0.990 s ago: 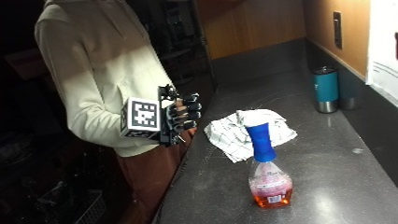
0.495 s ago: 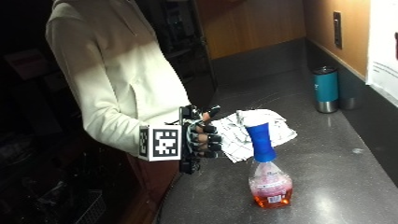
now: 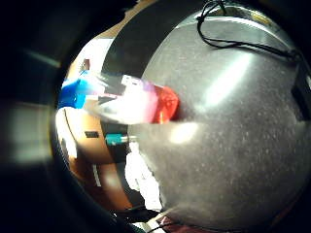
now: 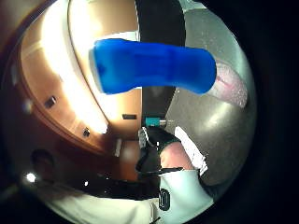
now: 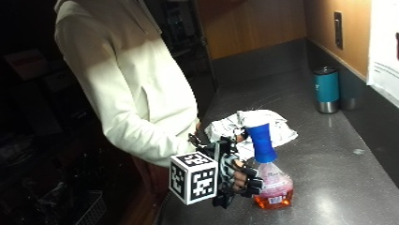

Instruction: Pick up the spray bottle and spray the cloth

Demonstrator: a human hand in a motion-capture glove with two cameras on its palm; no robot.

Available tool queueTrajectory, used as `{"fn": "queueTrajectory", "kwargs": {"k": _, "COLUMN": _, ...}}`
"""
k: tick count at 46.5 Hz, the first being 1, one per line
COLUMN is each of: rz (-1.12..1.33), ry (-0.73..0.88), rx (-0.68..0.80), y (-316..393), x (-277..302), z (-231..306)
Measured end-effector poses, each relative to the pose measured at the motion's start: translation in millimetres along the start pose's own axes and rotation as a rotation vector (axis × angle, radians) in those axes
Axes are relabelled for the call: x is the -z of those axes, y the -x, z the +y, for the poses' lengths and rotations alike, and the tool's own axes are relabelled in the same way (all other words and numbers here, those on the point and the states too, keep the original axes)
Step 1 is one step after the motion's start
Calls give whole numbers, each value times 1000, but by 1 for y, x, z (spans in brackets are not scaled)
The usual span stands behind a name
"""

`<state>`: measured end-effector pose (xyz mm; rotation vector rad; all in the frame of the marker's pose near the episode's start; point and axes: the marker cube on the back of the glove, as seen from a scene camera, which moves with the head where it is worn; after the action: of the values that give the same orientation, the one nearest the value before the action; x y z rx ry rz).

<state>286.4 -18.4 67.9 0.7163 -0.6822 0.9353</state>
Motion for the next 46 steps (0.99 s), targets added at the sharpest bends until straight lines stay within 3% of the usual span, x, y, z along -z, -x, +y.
{"fn": "queueTrajectory", "kwargs": {"k": 46, "rz": 36, "ry": 77, "rx": -23, "y": 26, "x": -61, "z": -93}}
